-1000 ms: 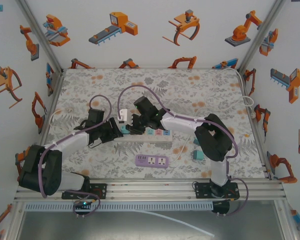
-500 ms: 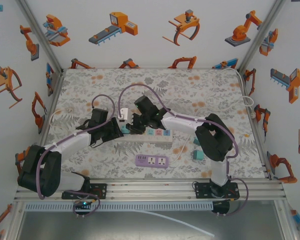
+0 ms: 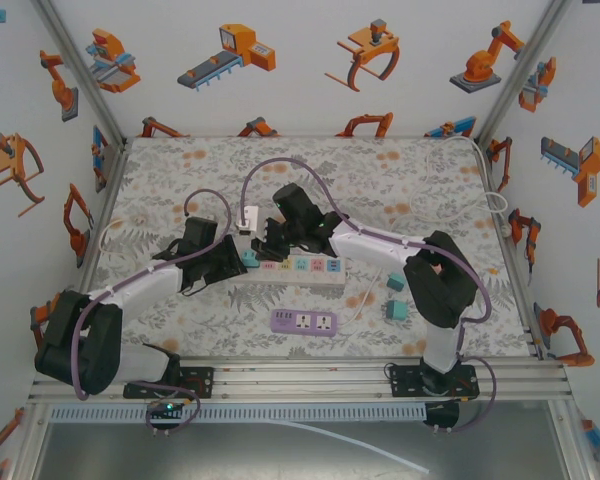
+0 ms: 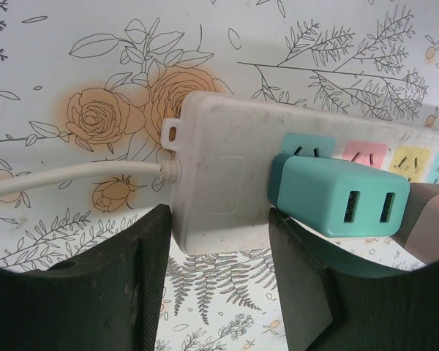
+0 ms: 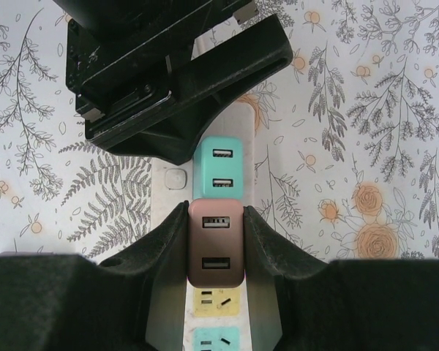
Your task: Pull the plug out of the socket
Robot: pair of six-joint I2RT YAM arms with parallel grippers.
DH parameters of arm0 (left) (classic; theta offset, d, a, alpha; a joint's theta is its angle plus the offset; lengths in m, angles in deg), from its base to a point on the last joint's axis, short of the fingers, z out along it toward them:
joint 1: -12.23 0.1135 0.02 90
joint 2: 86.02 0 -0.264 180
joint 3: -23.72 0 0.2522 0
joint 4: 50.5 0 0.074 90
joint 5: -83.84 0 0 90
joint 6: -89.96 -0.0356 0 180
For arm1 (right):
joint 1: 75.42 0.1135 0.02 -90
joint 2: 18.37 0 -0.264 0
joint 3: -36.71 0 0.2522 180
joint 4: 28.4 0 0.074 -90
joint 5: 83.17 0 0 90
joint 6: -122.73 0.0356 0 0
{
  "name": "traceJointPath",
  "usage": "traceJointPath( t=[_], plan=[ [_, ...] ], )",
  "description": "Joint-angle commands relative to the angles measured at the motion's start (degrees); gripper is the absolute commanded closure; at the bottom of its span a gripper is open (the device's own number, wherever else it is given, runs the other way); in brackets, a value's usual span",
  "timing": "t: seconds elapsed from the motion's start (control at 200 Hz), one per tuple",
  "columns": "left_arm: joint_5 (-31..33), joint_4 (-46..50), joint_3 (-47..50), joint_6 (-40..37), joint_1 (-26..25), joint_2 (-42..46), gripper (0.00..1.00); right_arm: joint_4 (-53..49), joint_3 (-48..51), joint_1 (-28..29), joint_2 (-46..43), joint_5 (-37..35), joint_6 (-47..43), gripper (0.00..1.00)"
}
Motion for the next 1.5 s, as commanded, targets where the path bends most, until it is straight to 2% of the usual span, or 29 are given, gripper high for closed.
traceJointPath(
  t=[0.0,0.215,0.34,0.456,0.561,0.671,0.786,0.906,1.142,1.292,1.497],
  plan=[
    [4.1,6.1,0.8,-1.9,-0.3,0.3,0.48,5.0,0.8,0.3,-3.1,1.9,1.8,0.96],
    [1.7,5.4,0.9,-2.9,-0.5,7.6,0.47,9.9,4.7,0.3,-8.3,-1.5,10.3,0.97],
    [-0.4,5.1,0.8,-4.2,-1.0,13.6,0.46,12.4,6.8,0.3,-12.0,-8.0,20.8,0.98],
    [-4.1,4.7,0.9,-6.7,-1.8,19.7,0.45,8.8,6.6,-0.5,-15.5,-16.3,31.7,0.98],
    [-8.4,3.9,0.9,-9.8,-3.5,24.8,0.43,6.3,7.9,-2.9,-18.9,-18.6,40.3,0.98],
    [-11.7,2.6,0.8,-12.5,-5.7,29.0,0.42,6.9,12.0,-7.7,-23.5,-16.9,50.1,0.97],
    [-14.6,0.7,0.8,-15.0,-8.1,32.3,0.41,7.9,17.9,-15.3,-28.8,-13.8,60.3,0.97],
    [-17.4,-1.8,0.7,-17.4,-10.5,34.2,0.4,7.0,24.3,-22.2,-35.1,-14.4,65.5,0.97],
    [-21.2,-4.0,-0.5,-21.9,-14.8,33.3,0.32,2.2,36.7,-37.7,-48.2,-21.0,75.3,0.95],
    [-19.6,-3.8,-1.0,-23.6,-16.5,32.5,0.18,-2.0,44.5,-47.5,-56.6,-26.3,83.2,0.95],
    [-16.2,-3.6,-0.6,-23.9,-16.9,33.0,0.01,-15.8,50.6,-50.2,-68.3,-42.4,88.5,0.93]
  ],
)
